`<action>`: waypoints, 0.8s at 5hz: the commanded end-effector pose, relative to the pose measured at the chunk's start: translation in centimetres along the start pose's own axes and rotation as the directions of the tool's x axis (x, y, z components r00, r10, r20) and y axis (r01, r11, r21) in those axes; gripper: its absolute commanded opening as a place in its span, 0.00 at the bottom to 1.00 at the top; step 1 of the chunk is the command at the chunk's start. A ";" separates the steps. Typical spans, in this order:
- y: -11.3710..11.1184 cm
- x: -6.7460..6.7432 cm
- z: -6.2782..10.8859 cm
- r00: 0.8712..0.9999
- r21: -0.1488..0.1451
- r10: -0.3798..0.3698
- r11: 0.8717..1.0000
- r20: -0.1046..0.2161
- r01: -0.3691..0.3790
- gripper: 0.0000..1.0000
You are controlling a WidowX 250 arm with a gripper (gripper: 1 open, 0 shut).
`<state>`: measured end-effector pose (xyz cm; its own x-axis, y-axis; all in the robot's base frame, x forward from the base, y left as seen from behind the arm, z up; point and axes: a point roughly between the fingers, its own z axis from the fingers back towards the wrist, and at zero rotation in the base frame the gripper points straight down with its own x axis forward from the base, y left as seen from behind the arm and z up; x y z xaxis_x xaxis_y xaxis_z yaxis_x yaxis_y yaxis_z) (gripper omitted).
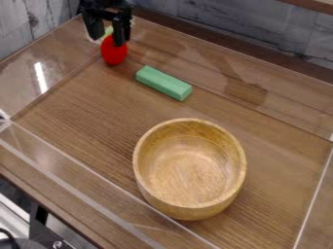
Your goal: Move the red fruit to the right side of the table
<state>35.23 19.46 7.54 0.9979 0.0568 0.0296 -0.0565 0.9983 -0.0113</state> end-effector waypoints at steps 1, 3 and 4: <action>1.0 0.3 1.5 0.997 0.026 0.032 0.999 0.063 -0.034 1.00; -0.7 1.4 1.3 0.995 0.026 -0.056 0.998 0.088 0.054 1.00; -0.5 1.9 2.4 0.995 0.027 0.011 1.000 0.104 -0.014 1.00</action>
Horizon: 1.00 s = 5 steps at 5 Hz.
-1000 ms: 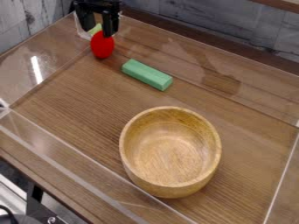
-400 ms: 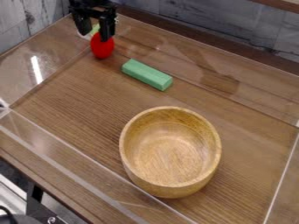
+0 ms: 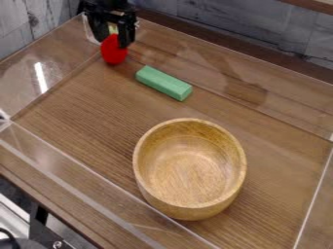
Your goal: Move the red fruit to the right side of the table
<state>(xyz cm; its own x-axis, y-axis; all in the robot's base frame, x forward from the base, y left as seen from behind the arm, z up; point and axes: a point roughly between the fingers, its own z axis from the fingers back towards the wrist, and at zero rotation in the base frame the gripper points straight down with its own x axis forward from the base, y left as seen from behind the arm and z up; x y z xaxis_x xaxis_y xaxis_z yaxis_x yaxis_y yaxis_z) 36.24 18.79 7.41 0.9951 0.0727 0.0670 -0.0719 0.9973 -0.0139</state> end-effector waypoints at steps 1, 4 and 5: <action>0.5 1.5 3.4 0.995 0.036 0.056 0.998 0.080 -0.059 1.00; 1.6 1.3 2.3 0.996 0.052 0.045 0.997 0.075 -0.049 1.00; 1.5 1.1 1.7 0.995 0.059 0.075 0.995 0.062 -0.078 1.00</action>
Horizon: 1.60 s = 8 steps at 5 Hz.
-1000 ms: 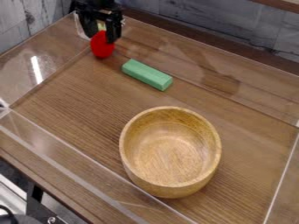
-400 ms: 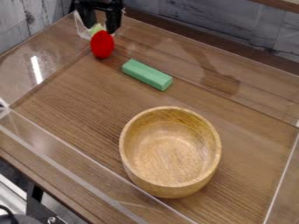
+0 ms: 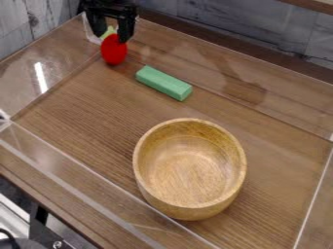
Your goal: Move the red fruit to the right side of the table
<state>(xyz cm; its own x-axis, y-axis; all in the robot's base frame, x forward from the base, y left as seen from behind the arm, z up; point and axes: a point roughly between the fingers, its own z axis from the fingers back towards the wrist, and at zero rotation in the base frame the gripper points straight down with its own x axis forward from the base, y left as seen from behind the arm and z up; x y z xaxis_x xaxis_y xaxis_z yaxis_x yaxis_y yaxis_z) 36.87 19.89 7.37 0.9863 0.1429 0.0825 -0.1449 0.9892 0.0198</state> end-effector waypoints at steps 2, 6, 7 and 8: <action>-0.1 0.3 1.0 0.997 0.036 0.065 0.997 0.029 -0.066 1.00; -1.6 -1.3 -0.4 0.996 0.045 0.088 0.995 0.028 -0.089 0.00; -1.9 -1.0 1.2 0.995 0.027 0.087 0.996 0.042 -0.088 0.00; -2.1 -0.5 1.9 0.996 0.016 0.086 0.996 0.039 -0.086 1.00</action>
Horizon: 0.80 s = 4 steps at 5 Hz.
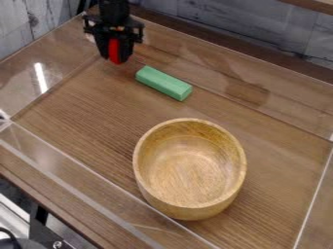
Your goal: Move the red fruit to the right side of the table
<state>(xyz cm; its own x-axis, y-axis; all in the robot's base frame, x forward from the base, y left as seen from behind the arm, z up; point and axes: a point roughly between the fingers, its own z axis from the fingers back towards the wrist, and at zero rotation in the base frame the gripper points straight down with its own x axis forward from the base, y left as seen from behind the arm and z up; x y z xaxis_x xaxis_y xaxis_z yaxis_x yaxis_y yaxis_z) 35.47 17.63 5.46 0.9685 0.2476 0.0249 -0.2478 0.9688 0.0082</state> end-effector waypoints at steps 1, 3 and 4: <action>-0.5 1.5 2.7 0.995 0.016 0.027 0.999 0.101 -0.029 0.00; -0.4 2.2 0.6 0.988 0.013 0.117 0.993 0.104 -0.119 1.00; -0.1 2.1 -0.4 0.979 0.017 0.172 0.984 0.107 -0.175 1.00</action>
<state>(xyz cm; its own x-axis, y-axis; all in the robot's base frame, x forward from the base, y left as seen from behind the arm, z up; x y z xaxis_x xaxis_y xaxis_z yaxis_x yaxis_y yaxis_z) 37.06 17.80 3.56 0.9086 0.4085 0.0871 -0.4116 0.9111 0.0214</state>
